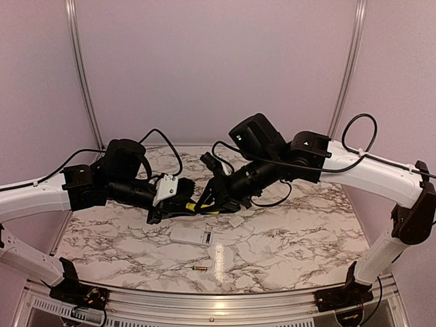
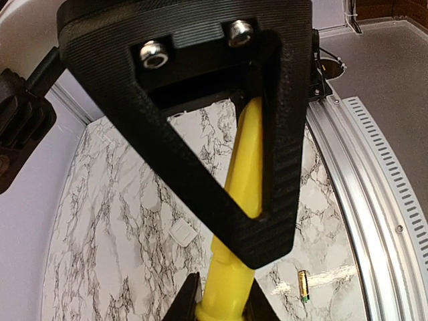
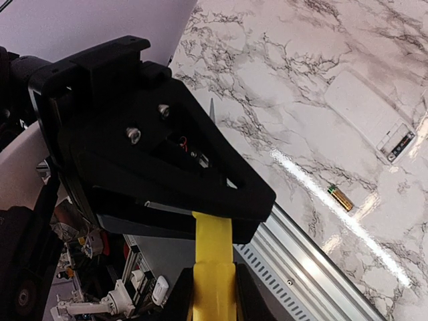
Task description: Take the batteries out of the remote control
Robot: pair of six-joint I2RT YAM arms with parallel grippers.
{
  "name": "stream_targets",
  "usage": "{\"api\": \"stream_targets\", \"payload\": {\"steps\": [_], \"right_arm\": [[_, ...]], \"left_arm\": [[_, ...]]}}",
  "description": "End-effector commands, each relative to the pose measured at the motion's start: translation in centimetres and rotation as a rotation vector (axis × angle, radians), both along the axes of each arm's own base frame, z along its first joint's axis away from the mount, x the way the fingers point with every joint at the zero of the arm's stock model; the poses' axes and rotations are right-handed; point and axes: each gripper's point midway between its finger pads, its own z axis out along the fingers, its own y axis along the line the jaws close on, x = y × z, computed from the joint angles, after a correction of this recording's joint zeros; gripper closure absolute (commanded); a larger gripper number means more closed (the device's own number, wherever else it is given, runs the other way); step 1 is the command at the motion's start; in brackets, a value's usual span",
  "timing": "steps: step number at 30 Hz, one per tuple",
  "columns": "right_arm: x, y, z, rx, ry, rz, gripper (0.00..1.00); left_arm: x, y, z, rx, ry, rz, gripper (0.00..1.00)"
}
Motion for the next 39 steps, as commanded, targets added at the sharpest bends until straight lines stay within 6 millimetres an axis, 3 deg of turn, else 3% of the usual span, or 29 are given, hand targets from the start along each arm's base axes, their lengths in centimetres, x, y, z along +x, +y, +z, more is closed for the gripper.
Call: {"api": "stream_targets", "payload": {"steps": [1,3,8,11,23,39], "right_arm": [[2.1,-0.7,0.9,-0.033,-0.028,-0.165,1.0],[2.5,-1.0,1.2,-0.023,-0.03,-0.203,0.98],[3.0,-1.3,1.8,0.012,-0.036,-0.261,0.8],[3.3,-1.4,2.1,0.025,-0.045,-0.284,0.75],[4.6,-0.6,2.6,0.038,-0.078,-0.32,0.73],[4.6,-0.2,1.8,0.026,-0.066,-0.307,0.72]], "left_arm": [[1.7,-0.7,2.0,-0.065,0.02,0.107,1.0],[2.3,-0.8,1.9,-0.072,0.046,0.151,1.0],[2.9,-0.9,1.6,-0.089,0.125,0.221,1.0],[3.2,-0.8,1.6,-0.103,0.152,0.253,1.0],[3.1,-0.5,1.6,-0.118,0.191,0.279,1.0],[2.2,-0.2,2.2,-0.159,0.194,0.249,1.0]]}}
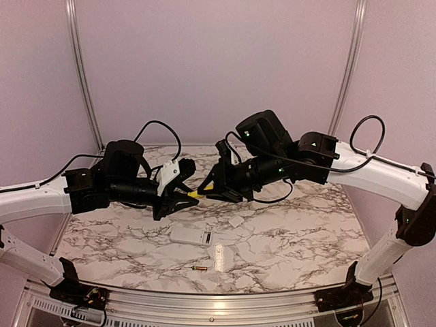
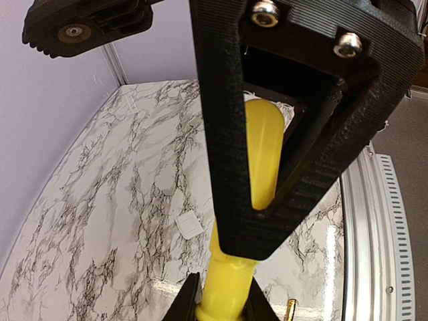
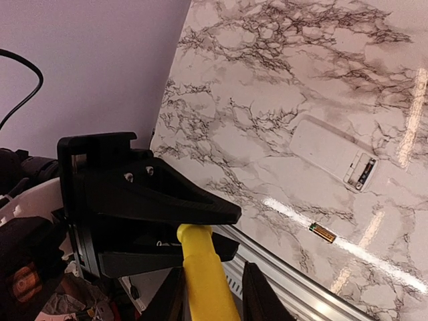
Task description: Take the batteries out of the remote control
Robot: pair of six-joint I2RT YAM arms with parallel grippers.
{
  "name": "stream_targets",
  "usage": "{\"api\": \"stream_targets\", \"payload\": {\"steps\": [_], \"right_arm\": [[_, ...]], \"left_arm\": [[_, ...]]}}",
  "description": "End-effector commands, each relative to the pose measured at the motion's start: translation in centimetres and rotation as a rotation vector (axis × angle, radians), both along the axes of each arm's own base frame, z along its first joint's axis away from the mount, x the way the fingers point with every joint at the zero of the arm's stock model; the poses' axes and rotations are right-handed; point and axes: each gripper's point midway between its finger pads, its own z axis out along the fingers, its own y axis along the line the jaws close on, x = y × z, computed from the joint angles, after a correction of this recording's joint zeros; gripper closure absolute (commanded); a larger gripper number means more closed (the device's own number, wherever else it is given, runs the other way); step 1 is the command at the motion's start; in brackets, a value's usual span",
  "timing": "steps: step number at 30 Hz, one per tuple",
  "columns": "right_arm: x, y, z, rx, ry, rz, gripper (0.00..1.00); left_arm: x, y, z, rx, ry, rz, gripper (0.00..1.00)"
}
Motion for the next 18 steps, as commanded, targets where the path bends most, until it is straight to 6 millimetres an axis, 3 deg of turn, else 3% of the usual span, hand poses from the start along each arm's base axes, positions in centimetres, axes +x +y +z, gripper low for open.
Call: {"api": "stream_targets", "payload": {"steps": [1,10,16,18], "right_arm": [[0.6,0.74,0.53,0.014,-0.012,-0.01,0.72],[0.65,1.27,0.43,0.015,-0.012,0.005,0.78],[0.52,1.31,0.35,0.012,-0.007,0.012,0.98],[0.5,1.29,0.24,0.009,-0.004,0.012,1.0]], "left_arm": [[-0.47,-0.04,1.49,-0.055,-0.023,-0.019,1.0],[-0.4,-0.27,1.42,-0.054,-0.021,-0.022,1.0],[-0.13,-0.22,1.12,-0.045,-0.02,-0.008,1.0],[-0.01,-0.24,1.13,-0.045,-0.018,-0.001,1.0]]}}
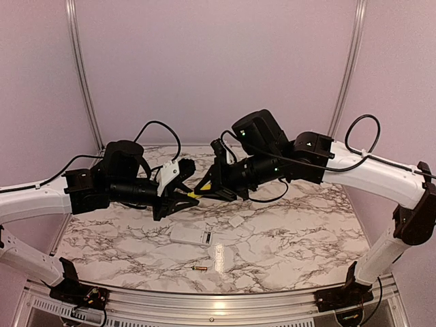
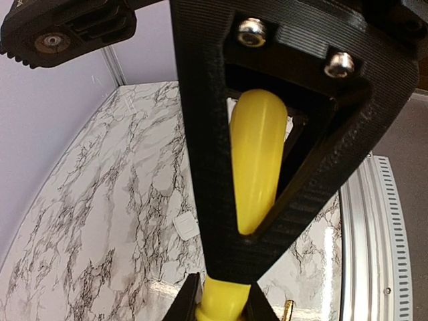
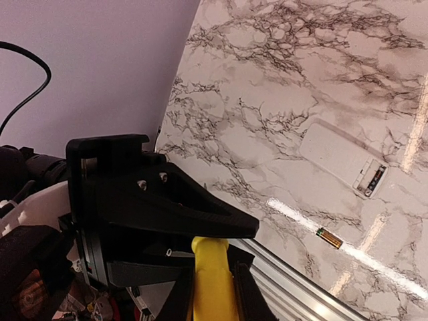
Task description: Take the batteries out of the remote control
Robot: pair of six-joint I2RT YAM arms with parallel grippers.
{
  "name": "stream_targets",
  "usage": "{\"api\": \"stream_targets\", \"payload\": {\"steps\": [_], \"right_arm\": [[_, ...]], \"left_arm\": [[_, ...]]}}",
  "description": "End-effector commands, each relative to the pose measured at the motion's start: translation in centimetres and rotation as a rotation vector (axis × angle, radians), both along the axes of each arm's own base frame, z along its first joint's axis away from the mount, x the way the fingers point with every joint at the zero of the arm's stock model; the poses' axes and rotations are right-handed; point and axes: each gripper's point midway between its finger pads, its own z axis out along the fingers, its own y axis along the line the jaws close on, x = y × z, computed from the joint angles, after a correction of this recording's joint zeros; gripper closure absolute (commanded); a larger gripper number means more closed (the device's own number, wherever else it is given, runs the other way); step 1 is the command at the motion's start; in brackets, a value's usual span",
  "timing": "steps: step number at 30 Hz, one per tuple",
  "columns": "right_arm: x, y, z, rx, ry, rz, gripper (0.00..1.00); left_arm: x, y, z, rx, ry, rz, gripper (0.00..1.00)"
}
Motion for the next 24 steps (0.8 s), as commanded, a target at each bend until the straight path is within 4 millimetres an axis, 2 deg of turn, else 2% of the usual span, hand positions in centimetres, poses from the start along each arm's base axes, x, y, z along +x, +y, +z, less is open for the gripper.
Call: {"api": "stream_targets", "payload": {"steps": [1,2,3,8,10,11,17,24], "right_arm": [[0.3,0.2,0.0,-0.011,0.004,-0.011,1.0],[0.3,0.2,0.0,-0.012,0.004,-0.011,1.0],[0.3,0.2,-0.1,-0.014,0.005,-0.012,1.0],[0.3,-0.6,-0.3,-0.045,0.004,-0.026,1.0],[0.3,-1.2,-0.4,-0.068,-0.002,-0.035,1.0],[0.3,-1.6,-0.6,-0.084,-0.002,-0.041,1.0],[0.2,-3.7,-1.9,-0.186,0.004,-0.078,1.0],[0.4,-5.3,-3.2,-0.281,0.008,-0.107,1.0]], "left_arm": [[0.2,-0.2,1.1,-0.037,-0.022,0.007,1.0],[0.3,-0.2,1.1,-0.037,-0.021,0.012,0.96],[0.3,-0.2,1.1,-0.037,-0.022,0.017,0.88],[0.7,0.8,0.9,-0.024,-0.051,0.062,0.22],[0.8,1.3,0.8,-0.017,-0.067,0.079,0.05],[0.8,1.6,0.7,-0.011,-0.072,0.085,0.02],[1.4,2.6,-0.3,0.004,-0.025,0.165,0.01],[3.9,4.8,-1.6,-0.004,0.107,0.423,0.01]]}}
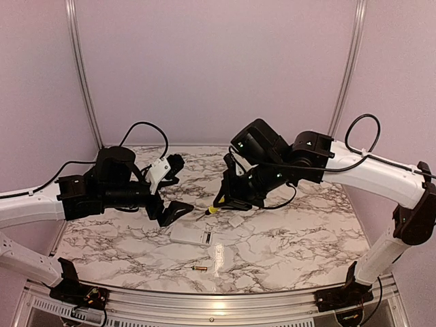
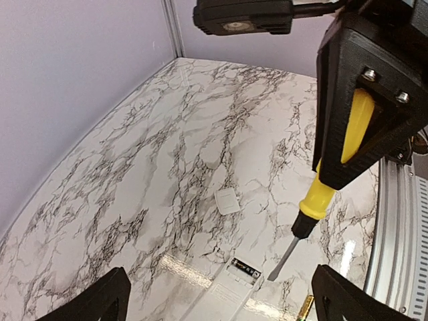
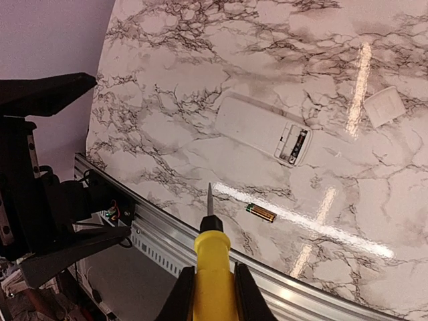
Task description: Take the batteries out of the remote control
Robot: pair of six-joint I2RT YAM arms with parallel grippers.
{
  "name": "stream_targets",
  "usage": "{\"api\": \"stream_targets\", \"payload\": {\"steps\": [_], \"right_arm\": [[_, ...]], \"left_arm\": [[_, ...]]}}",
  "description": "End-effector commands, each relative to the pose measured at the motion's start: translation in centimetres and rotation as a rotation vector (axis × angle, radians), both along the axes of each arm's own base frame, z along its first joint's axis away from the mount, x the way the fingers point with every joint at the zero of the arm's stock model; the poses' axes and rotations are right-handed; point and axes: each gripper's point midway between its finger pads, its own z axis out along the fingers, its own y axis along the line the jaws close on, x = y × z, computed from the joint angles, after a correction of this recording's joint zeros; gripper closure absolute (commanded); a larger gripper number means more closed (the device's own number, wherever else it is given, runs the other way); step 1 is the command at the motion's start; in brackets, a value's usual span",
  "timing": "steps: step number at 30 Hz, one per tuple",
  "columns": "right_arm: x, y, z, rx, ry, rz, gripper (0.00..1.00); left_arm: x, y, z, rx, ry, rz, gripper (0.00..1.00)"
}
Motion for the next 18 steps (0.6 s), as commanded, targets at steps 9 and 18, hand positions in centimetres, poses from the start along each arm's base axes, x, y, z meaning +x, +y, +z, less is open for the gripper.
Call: {"api": "stream_targets", "payload": {"steps": [9,18], "right_arm": [[0.3,-2.6,-1.8,-0.185,0.027,-0.062,1.0],[1.2,-1.6,-4.4,-0.275,0.074,-0.098,1.0]], "left_arm": [[3.3,5.6,-7.3,0.034,0.465,0.387,0.01],[2.3,6.1,-12.0,0.071,0.69,0.427,0.13]]}}
